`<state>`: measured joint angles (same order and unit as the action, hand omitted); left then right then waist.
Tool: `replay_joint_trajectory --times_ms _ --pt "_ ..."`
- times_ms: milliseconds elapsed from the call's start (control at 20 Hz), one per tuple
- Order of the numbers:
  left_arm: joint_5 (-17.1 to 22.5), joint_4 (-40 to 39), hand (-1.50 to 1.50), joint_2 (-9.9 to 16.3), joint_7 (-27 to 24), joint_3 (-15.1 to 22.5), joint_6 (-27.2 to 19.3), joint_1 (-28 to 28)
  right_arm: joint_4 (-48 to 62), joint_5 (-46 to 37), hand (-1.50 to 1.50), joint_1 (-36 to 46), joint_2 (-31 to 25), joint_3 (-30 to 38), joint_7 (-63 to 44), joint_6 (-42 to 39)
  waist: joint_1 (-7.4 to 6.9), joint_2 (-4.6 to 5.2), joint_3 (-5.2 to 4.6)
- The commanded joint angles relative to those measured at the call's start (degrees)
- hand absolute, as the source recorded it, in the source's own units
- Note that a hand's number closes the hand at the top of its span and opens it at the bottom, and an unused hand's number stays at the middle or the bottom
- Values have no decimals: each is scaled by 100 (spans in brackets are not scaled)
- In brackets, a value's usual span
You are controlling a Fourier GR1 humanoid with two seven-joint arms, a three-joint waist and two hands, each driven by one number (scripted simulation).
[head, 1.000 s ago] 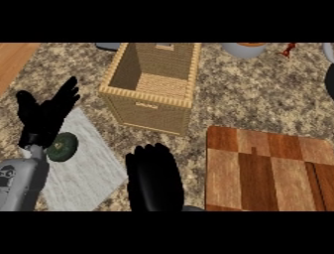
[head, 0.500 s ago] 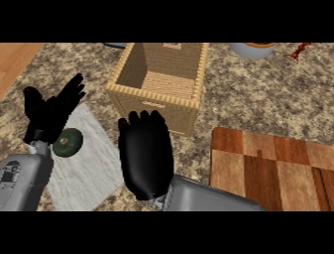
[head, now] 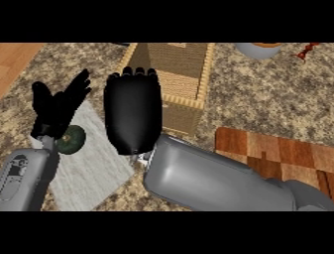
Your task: Pick the pear from the cutting board and place it in the basket
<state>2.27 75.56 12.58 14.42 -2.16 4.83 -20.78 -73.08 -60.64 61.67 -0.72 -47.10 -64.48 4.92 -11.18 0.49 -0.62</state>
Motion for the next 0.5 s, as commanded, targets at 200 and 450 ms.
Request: replay_joint_trajectory --times_ms 200,450 --pt "-50 -66 0 -14 -73 23 -4 -95 1024 641 150 1269 68 292 -954 -280 -48 63 9" --pt "-77 -223 0 -93 -92 -4 -106 -244 1348 950 150 1519 68 191 -1044 244 28 114 14"
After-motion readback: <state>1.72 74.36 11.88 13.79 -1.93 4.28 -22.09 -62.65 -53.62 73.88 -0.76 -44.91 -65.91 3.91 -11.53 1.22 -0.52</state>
